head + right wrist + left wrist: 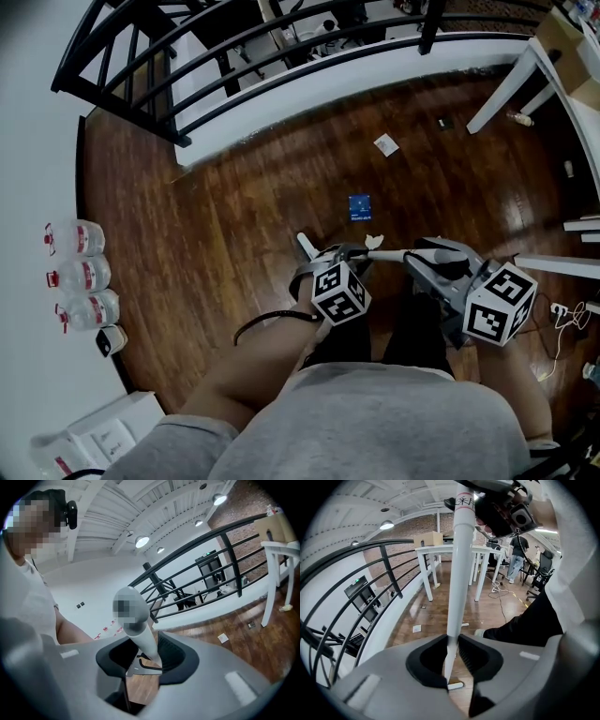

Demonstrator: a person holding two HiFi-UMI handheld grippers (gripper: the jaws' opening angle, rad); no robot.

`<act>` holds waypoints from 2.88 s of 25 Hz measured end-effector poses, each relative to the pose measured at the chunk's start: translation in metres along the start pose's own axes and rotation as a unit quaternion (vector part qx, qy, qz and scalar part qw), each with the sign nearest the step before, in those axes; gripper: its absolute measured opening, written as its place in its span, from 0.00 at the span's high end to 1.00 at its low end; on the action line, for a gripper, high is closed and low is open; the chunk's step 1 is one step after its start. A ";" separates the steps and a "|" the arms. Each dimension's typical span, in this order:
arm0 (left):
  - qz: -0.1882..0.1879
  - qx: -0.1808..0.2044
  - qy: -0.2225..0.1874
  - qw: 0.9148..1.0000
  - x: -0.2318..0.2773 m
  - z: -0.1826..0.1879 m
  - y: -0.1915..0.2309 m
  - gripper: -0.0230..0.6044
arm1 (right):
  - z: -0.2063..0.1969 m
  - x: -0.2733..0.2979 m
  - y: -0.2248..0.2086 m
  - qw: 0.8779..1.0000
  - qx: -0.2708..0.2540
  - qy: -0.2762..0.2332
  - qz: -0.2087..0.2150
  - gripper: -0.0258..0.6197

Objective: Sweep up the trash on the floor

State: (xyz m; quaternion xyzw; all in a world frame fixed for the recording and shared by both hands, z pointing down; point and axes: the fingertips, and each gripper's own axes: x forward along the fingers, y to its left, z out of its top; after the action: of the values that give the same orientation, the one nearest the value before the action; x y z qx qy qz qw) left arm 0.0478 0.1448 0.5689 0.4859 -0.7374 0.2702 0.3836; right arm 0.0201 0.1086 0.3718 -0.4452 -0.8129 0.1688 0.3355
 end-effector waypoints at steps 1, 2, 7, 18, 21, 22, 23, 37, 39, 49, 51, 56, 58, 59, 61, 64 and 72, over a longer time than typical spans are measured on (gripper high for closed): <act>0.000 -0.003 0.003 1.000 0.006 0.005 -0.001 0.85 | 0.000 -0.004 -0.008 1.000 0.003 0.002 0.003 0.76; -0.001 -0.005 0.005 1.000 0.013 0.010 -0.002 0.85 | 0.000 -0.009 -0.017 1.000 0.004 0.004 0.006 0.76; 0.011 -0.031 0.005 0.999 0.054 0.052 0.000 0.85 | 0.010 -0.036 -0.064 0.999 -0.023 0.024 0.017 0.77; 0.020 -0.030 -0.030 0.999 0.144 0.179 0.015 0.85 | 0.055 -0.124 -0.183 0.999 -0.024 0.016 -0.013 0.77; 0.015 -0.015 -0.039 0.999 0.165 0.214 0.018 0.85 | 0.067 -0.149 -0.212 0.999 -0.017 0.005 -0.032 0.77; 0.012 -0.010 -0.042 0.999 0.170 0.224 0.019 0.85 | 0.070 -0.157 -0.220 0.999 -0.014 0.002 -0.039 0.77; 0.009 -0.006 -0.045 0.999 0.176 0.234 0.019 0.85 | 0.074 -0.165 -0.226 0.999 -0.013 -0.001 -0.045 0.77; -0.015 0.033 -0.081 0.996 0.232 0.338 0.027 0.85 | 0.113 -0.237 -0.298 0.994 -0.005 -0.037 -0.106 0.77; -0.018 0.037 -0.085 0.996 0.237 0.348 0.027 0.85 | 0.116 -0.244 -0.305 0.993 -0.002 -0.042 -0.113 0.77; -0.018 0.057 -0.077 0.995 0.226 0.349 0.026 0.85 | 0.121 -0.244 -0.290 0.994 -0.033 -0.042 -0.092 0.77; -0.005 0.053 -0.071 0.996 0.211 0.342 0.030 0.85 | 0.126 -0.233 -0.271 0.995 -0.057 -0.033 -0.075 0.77; 0.025 0.053 -0.077 0.995 0.165 0.326 0.052 0.85 | 0.144 -0.205 -0.216 0.992 -0.110 -0.032 -0.047 0.75; 0.028 0.058 -0.084 0.994 0.151 0.323 0.069 0.85 | 0.156 -0.192 -0.204 0.991 -0.118 -0.042 -0.052 0.75; 0.028 0.058 -0.085 0.994 0.143 0.320 0.079 0.85 | 0.162 -0.183 -0.199 0.991 -0.116 -0.048 -0.054 0.75; 0.024 0.060 -0.085 0.994 0.126 0.309 0.101 0.85 | 0.177 -0.162 -0.189 0.991 -0.106 -0.059 -0.059 0.75; 0.015 0.083 -0.078 0.993 0.108 0.292 0.138 0.85 | 0.198 -0.129 -0.182 0.991 -0.085 -0.081 -0.069 0.74; -0.034 0.160 -0.032 0.986 0.090 0.212 0.224 0.85 | 0.216 -0.026 -0.189 0.985 -0.002 -0.141 -0.102 0.74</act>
State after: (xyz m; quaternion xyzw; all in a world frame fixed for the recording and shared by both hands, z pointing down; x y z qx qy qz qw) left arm -0.2449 0.0208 0.5192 0.5743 -0.6793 0.3558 0.2865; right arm -0.2354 -0.0112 0.3149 -0.3324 -0.8935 0.1931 0.2319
